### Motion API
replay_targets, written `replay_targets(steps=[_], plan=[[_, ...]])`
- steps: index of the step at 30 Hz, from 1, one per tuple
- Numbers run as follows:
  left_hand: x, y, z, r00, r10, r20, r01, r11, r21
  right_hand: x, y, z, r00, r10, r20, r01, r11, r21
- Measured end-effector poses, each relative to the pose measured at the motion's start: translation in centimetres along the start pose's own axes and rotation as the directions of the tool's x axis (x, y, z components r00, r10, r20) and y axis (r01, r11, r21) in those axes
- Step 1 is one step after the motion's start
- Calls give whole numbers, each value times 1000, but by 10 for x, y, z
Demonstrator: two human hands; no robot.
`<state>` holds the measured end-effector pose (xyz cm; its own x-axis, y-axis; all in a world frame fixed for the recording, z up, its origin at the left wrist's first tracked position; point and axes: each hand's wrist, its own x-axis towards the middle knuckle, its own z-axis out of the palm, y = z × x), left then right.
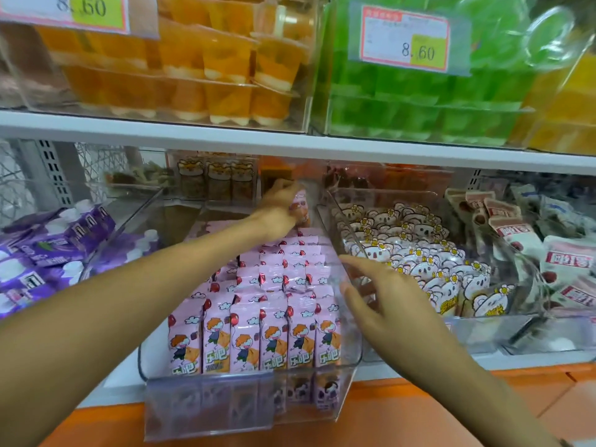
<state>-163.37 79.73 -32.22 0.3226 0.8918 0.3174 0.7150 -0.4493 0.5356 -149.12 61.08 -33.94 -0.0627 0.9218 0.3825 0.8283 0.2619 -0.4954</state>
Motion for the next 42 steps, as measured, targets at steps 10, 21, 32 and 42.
replay_targets(steps=[10,21,32,42], plan=[[13,5,9,998,-57,-17,59,967,249,-1,13,4,998,17,63,-24,992,121],[0,-13,0,908,-78,411,-150,857,494,-10,20,5,997,-13,70,1,985,173],[3,2,4,959,-24,282,-71,944,323,-11,20,4,997,-28,72,17,988,157],[-14,37,-18,925,-313,-214,119,776,-619,-3,4,0,987,-44,-157,48,999,18]])
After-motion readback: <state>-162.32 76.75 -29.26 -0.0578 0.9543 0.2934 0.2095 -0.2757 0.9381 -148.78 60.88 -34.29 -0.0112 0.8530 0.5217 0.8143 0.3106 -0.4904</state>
